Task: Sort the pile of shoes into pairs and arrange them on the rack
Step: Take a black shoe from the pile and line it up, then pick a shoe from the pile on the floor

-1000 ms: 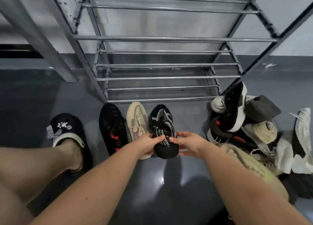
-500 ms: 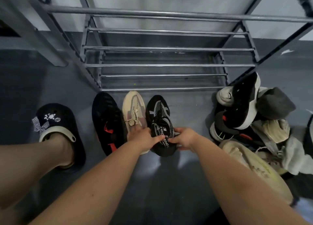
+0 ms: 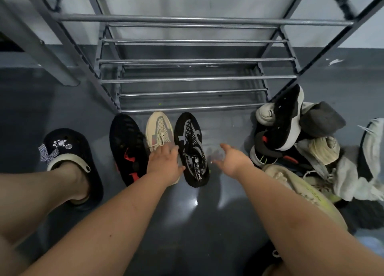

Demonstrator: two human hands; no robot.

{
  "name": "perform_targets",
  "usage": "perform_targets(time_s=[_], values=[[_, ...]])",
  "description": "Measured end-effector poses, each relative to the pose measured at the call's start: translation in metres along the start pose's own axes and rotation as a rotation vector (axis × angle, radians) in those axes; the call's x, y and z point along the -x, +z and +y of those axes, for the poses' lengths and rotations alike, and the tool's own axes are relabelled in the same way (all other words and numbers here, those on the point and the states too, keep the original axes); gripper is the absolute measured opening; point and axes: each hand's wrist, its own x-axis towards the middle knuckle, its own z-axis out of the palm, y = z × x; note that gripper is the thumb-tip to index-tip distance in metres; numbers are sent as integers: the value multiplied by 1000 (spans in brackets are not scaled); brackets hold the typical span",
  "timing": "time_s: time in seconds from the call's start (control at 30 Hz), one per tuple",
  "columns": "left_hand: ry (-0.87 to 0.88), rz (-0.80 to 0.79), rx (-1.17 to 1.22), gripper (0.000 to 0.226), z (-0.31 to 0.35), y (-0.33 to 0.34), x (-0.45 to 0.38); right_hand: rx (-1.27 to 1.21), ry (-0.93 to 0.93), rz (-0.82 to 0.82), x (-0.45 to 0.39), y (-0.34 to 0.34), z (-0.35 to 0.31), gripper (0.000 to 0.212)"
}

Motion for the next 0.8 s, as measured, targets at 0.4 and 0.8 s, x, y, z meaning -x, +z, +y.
perform_targets(time_s=[0.4, 0.8], values=[[435, -101, -462, 73, 79, -14, 29, 354, 146, 484, 66, -48, 113, 68], [486, -62, -190, 70, 184, -61, -20, 217, 225, 564, 64, -74, 158, 70]])
